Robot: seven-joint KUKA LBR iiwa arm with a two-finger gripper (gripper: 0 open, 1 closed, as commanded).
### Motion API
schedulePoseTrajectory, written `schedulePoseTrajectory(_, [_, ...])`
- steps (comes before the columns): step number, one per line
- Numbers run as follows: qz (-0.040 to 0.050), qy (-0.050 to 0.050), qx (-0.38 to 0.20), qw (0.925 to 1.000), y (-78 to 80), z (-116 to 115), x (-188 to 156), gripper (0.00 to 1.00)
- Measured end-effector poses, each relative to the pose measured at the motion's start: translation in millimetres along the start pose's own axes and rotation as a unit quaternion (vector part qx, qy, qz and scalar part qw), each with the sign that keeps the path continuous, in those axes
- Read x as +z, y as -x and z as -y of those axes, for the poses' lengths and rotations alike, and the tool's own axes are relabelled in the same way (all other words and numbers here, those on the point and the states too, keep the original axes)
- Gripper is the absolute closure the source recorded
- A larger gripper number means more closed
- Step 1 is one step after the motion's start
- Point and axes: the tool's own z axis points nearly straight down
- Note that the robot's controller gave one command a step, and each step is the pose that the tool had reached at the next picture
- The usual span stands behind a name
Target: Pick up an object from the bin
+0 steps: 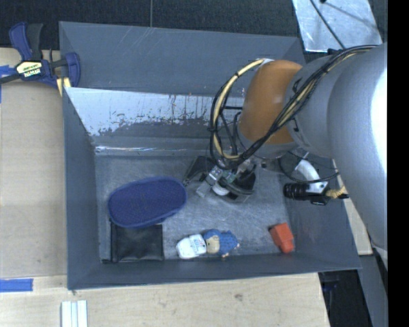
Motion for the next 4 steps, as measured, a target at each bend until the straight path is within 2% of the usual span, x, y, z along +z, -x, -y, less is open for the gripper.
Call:
schedulePoseTrajectory(1, [0.0049, 0.004, 0.068, 0.9977, 9.6, -9.3, 33.9, 0.00])
schedulePoseTrajectory(2, [-0.0012, -0.002, 0.129, 0.9916, -3.7, 5.2, 39.1, 0.00])
schedulePoseTrajectory(3, [0.0005, -0.001, 0.129, 0.9917, -2.6, 5.3, 38.3, 1.00])
schedulePoseTrajectory(4, [-0.0028, -0.003, 0.127, 0.9919, -1.8, 6.3, -7.0, 1.00])
